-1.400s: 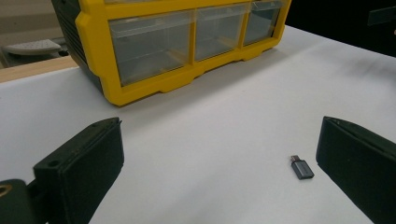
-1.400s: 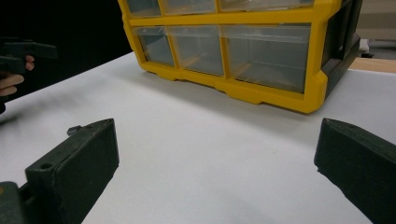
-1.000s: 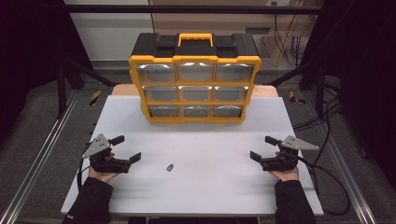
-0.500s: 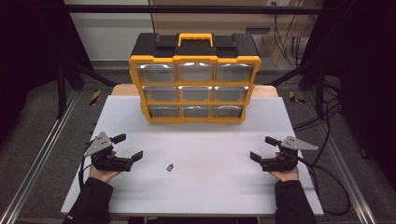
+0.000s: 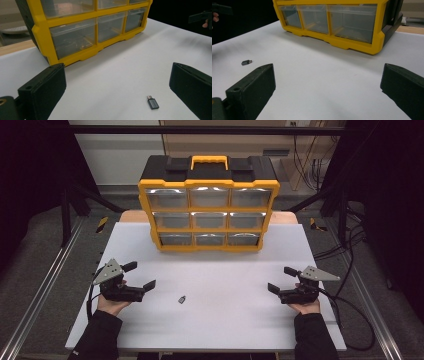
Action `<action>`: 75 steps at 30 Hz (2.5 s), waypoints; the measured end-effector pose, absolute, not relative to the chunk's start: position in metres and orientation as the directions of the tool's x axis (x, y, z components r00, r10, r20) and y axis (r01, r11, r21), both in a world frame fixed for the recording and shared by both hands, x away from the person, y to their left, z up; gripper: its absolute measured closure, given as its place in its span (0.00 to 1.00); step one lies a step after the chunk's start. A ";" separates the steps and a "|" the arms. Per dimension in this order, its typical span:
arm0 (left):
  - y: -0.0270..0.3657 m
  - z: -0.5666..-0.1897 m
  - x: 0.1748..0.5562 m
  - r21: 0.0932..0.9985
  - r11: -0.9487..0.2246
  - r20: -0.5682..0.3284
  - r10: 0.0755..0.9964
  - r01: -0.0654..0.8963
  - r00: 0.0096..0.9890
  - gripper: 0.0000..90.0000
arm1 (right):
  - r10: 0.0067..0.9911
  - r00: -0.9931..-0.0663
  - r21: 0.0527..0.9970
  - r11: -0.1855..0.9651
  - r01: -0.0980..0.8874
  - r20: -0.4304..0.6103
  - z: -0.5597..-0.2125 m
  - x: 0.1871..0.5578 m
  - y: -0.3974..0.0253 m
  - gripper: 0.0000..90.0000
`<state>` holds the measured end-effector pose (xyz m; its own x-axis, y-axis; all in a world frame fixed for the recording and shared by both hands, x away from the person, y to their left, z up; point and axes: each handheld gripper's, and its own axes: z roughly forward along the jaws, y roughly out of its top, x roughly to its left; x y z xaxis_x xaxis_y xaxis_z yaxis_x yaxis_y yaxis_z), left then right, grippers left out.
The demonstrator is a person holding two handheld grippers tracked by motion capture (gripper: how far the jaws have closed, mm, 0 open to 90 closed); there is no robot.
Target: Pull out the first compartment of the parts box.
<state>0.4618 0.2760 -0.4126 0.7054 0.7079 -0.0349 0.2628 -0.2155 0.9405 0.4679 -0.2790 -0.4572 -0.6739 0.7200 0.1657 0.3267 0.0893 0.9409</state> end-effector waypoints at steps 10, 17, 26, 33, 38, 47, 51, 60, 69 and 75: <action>0.273 -0.406 0.465 0.937 -0.239 -0.017 0.701 0.257 0.713 0.00 | 0.721 -0.674 0.940 0.095 0.328 0.162 -0.457 0.467 -0.279 0.00; 0.270 -0.402 0.468 0.933 -0.254 -0.003 0.702 0.255 0.712 0.00 | 0.721 -0.674 0.939 0.097 0.330 0.162 -0.457 0.468 -0.279 0.00; 0.267 -0.392 0.471 0.928 -0.291 0.037 0.696 0.233 0.717 0.00 | 0.723 -0.671 0.940 0.092 0.329 0.164 -0.457 0.467 -0.280 0.00; 0.265 -0.386 0.472 0.918 -0.326 0.066 0.686 0.225 0.725 0.00 | 0.725 -0.670 0.939 0.096 0.330 0.161 -0.458 0.467 -0.280 0.00; 0.262 -0.380 0.474 0.918 -0.334 0.077 0.679 0.214 0.730 0.00 | 0.722 -0.673 0.938 0.100 0.332 0.161 -0.458 0.467 -0.280 0.00; 0.257 -0.369 0.477 0.916 -0.354 0.106 0.669 0.190 0.735 0.00 | 0.719 -0.676 0.938 0.103 0.330 0.159 -0.458 0.468 -0.280 0.00; 0.256 -0.365 0.478 0.914 -0.364 0.118 0.664 0.181 0.738 0.00 | 0.720 -0.676 0.938 0.106 0.331 0.157 -0.458 0.468 -0.280 0.00; 0.251 -0.356 0.481 0.907 -0.388 0.148 0.655 0.161 0.741 0.00 | 0.720 -0.676 0.938 0.107 0.331 0.157 -0.458 0.468 -0.280 0.00; 0.243 -0.348 0.484 0.901 -0.410 0.176 0.644 0.142 0.745 0.00 | 0.719 -0.677 0.937 0.108 0.332 0.156 -0.458 0.468 -0.280 0.00; 0.238 -0.345 0.486 0.891 -0.435 0.196 0.631 0.132 0.751 0.01 | 0.720 -0.677 0.937 0.110 0.330 0.154 -0.459 0.468 -0.279 0.00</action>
